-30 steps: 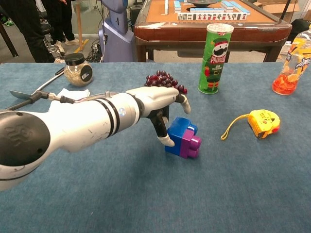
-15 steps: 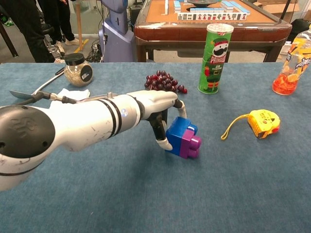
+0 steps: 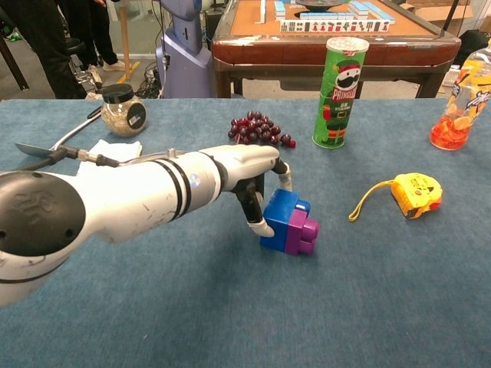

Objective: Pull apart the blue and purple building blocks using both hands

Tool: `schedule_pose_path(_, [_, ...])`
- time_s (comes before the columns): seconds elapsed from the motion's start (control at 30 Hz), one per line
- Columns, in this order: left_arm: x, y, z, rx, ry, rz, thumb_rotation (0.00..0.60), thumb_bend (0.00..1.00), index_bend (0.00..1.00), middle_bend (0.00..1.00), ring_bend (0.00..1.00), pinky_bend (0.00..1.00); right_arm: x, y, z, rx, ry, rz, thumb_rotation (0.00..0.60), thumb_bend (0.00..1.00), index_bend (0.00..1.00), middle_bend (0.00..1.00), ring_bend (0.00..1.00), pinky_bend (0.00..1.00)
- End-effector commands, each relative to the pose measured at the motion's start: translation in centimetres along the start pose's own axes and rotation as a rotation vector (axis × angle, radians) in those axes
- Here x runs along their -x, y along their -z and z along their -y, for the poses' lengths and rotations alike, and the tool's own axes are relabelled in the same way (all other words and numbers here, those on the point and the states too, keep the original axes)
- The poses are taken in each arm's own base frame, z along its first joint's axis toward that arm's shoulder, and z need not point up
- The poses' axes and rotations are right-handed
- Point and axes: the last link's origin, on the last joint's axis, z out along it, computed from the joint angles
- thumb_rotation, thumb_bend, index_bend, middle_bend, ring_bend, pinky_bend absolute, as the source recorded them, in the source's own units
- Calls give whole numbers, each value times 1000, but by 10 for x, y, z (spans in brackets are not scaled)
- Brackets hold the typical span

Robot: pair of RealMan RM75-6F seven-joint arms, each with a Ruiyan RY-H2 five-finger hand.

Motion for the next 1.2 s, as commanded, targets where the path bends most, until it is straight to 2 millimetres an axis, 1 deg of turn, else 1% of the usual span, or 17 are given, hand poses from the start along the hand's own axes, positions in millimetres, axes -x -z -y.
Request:
schedule_pose_path(0.03, [0,1,1,-2,13,1,600,225,470,1000,1000,1000,1,0,0,0,-2,1,600,0,335,403,377,651])
schedule_pose_path(0.4, [-1,6,7,-10,76,8,600,365,510,1000,1000,1000,1,-2,2,-5,-4,0,600,0,335,403,377,651])
schedule_pose_path(0.67, [-3,11,15,-23,142,8,600,426,528,1000,1000,1000,0,-4,5,-17,-6,-3,600,0,335,403,377,651])
schedule_pose_path(0.83, [-8,16,24,-51,203,-17,600,444,542,1000,1000,1000,-3,-9,13,-41,-24,-17,600,0,335,409,380,651])
schedule_pose_path(0.93, [-12,21,31,-71,219,-37,600,450,551,1000,1000,1000,-6,-14,22,-63,-48,-34,600,0,335,435,414,652])
schedule_pose_path(1.03, [-16,27,38,-97,228,-53,600,459,557,1000,1000,1000,-8,-20,32,-94,-71,-38,600,0,342,488,482,680])
schedule_pose_path(1.1, [-19,32,43,-118,243,-63,600,466,560,1000,1000,1000,-10,-24,40,-119,-85,-33,600,0,350,559,562,725])
schedule_pose_path(1.2, [-25,38,48,-148,282,-78,600,474,565,1000,1000,1000,-13,-32,54,-159,-96,-22,600,0,355,657,652,790])
